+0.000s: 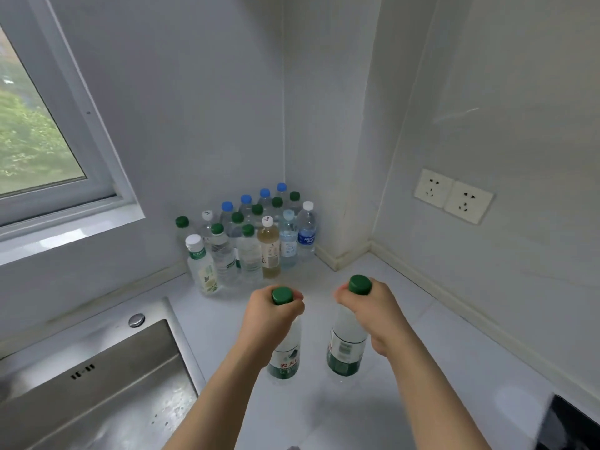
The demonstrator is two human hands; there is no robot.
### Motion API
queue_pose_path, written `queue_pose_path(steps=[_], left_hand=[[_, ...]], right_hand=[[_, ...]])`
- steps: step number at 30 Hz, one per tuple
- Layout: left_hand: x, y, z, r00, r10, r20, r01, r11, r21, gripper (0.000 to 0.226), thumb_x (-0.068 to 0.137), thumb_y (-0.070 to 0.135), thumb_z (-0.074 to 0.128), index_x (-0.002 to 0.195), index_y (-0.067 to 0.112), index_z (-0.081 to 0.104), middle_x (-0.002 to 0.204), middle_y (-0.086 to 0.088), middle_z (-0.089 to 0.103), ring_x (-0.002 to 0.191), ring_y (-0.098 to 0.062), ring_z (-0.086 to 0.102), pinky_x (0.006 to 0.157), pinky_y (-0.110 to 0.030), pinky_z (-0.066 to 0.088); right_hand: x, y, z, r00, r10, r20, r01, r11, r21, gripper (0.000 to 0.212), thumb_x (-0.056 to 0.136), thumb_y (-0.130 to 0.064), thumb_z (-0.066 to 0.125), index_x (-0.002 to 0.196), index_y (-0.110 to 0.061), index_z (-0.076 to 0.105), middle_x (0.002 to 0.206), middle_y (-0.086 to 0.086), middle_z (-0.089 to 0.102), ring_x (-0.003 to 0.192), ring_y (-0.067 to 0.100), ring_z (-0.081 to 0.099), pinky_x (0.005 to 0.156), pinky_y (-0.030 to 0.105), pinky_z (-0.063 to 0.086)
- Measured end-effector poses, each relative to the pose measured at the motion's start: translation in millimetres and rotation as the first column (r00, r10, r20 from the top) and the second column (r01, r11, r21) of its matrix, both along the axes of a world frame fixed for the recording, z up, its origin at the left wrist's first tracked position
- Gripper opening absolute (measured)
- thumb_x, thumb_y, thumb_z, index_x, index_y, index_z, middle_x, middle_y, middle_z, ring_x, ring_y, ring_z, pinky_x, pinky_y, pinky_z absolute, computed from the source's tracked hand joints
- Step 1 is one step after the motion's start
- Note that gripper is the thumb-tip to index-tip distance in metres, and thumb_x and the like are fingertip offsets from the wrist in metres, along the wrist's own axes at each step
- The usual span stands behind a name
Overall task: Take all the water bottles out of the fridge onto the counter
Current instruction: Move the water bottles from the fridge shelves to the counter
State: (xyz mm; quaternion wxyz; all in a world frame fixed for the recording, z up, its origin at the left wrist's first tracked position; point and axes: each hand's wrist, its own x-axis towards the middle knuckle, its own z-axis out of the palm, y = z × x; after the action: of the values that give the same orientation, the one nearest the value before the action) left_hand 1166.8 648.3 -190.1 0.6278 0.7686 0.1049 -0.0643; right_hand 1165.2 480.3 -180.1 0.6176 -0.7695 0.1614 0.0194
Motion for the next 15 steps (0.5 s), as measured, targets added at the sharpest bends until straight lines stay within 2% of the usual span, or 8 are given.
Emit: queue_pose_path(steps=[4,8,12,15], left_hand=[[43,43,-13,0.995,0.027,-0.092,-0.022,0.999,0.047,0.010,0.078,0.008,0.067,0.086,0.003,0.070,0.068,-0.003,0.056,0.064,-0.018,0.045,0.060,-0.029,0.037],[81,88,-25,0.986,0.106,-0.130,-0.103,0.994,0.032,0.005,0.079,0.008,0.069,0.082,0.004,0.068,0.068,-0.004,0.056,0.064,-0.019,0.044,0.062,-0.029,0.036],[112,123,-34,0.981,0.117,-0.155,-0.113,0.993,0.033,0.009,0.079,0.005,0.069,0.086,0.011,0.069,0.067,0.002,0.054,0.057,-0.014,0.040,0.050,-0.025,0.031],[131,142,-45,0.980,0.131,-0.151,-0.130,0.991,0.022,0.015,0.079,0.002,0.068,0.090,0.012,0.069,0.069,0.000,0.054,0.052,-0.012,0.038,0.044,-0.020,0.030]], right_hand=[[50,45,-8,0.996,0.076,-0.040,-0.077,0.997,-0.032,0.010,0.081,-0.018,0.071,0.087,-0.015,0.064,0.076,-0.002,0.059,0.069,0.012,0.051,0.061,0.025,0.040],[97,87,-27,0.980,0.159,-0.117,-0.177,0.972,-0.158,0.024,0.080,-0.027,0.071,0.100,-0.017,0.062,0.091,0.002,0.063,0.079,0.015,0.055,0.066,0.029,0.044],[137,124,-49,0.964,0.203,-0.171,-0.241,0.940,-0.241,0.031,0.081,-0.029,0.073,0.107,-0.020,0.059,0.097,-0.003,0.062,0.094,0.019,0.059,0.083,0.034,0.049],[159,143,-61,0.955,0.226,-0.190,-0.263,0.945,-0.195,0.030,0.081,-0.028,0.072,0.107,-0.022,0.058,0.097,-0.005,0.060,0.092,0.016,0.058,0.083,0.033,0.049]])
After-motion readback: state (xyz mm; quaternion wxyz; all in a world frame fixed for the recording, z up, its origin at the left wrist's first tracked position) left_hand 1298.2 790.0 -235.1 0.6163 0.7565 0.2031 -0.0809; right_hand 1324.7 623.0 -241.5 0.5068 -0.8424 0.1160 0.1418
